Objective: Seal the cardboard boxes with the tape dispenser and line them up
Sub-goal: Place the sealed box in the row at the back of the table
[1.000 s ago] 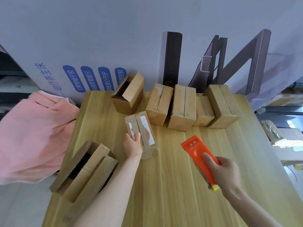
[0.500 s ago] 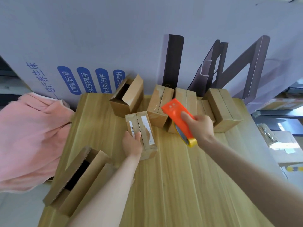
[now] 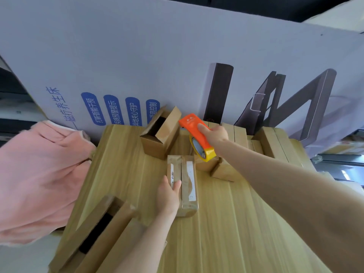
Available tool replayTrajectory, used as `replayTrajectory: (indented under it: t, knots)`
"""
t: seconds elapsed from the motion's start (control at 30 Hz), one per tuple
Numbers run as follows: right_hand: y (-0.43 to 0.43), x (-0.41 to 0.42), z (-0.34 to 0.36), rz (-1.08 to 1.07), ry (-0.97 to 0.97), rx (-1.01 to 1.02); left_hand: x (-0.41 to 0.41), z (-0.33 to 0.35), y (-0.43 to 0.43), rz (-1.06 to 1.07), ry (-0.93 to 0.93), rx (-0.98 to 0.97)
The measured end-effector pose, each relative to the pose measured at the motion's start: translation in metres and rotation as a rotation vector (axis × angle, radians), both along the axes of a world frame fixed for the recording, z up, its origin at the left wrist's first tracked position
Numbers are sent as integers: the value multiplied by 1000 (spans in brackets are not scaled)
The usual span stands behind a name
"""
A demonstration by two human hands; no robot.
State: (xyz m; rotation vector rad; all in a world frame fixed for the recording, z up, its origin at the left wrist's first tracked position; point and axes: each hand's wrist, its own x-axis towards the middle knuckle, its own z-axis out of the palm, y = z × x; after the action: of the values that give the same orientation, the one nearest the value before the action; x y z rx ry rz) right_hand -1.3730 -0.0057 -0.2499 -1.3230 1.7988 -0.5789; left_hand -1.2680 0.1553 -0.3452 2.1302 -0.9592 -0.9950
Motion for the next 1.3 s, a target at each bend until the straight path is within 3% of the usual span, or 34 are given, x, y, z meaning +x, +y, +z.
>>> replayTrajectory:
  t: [0.17, 0.8, 1.1, 1.3]
  knots:
    - [-9, -9, -5, -97, 23, 69, -3, -2, -4, 40, -3, 6]
    - [-17, -11, -12, -28, 73, 66, -9, -8, 21, 295, 59, -69]
    - [-10, -15, -13, -73, -8, 74, 8, -10, -51, 160, 95, -83]
    - [3, -48, -7, -221, -138, 52, 3, -17, -61, -36, 32, -111]
